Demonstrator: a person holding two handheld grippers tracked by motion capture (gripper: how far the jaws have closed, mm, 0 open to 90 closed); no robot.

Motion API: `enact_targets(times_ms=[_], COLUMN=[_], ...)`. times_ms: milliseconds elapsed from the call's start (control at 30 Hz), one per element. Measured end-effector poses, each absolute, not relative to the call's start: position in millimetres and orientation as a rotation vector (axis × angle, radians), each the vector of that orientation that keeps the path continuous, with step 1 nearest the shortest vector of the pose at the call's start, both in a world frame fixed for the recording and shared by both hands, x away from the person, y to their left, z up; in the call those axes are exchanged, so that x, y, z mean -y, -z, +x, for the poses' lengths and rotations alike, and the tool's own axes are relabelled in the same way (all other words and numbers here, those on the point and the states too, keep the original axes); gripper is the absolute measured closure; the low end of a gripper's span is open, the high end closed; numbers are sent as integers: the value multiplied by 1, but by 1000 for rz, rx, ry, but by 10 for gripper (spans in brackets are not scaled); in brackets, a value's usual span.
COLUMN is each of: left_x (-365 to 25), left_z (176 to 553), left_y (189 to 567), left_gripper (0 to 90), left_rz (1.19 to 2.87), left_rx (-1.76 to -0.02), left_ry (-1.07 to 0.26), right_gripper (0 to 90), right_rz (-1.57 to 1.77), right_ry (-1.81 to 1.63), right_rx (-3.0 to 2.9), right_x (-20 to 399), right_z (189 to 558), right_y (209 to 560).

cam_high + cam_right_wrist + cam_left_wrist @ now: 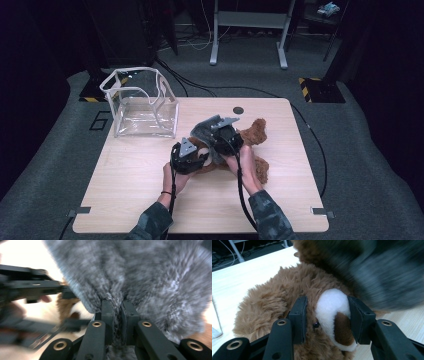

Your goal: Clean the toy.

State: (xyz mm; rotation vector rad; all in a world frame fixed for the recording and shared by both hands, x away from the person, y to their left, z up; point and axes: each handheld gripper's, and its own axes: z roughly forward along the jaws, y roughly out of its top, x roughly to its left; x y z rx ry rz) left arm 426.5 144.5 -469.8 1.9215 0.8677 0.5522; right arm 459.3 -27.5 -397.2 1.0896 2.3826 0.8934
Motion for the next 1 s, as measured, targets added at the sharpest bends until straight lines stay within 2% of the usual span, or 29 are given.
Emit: enact_targets(times_ms=[133, 267, 367, 533, 633, 900, 1000], left_x=[-146, -146, -157, -171, -172, -168, -169], left_z=[424, 413, 407, 406, 407, 414, 417], left_y=[468, 463, 463, 477, 490, 504, 506], left_gripper=[462, 354, 296, 287, 381, 827, 890], left_rz=[1907, 1879, 1849, 1876, 1920, 1943, 1967], left_rx=[-875, -898, -956, -1047, -1075, -1097, -1084], left_ry=[-587, -656, -658, -578, -521, -477, -468], right_gripper=[833, 833, 833, 832, 832, 830, 829], right_rz=[1254, 1258, 1260, 1269, 1275, 1163, 1120], right_ry=[-896, -889, -878, -907, -939, -1111, -1132], right_rx=[-2355, -2345, -2335, -2329, -2323, -2342, -2393], right_x=[41, 42, 40, 43, 46, 29, 10], right_z=[477, 476, 477, 478, 477, 462, 463], right_y=[414, 415, 415, 415, 413, 383, 381])
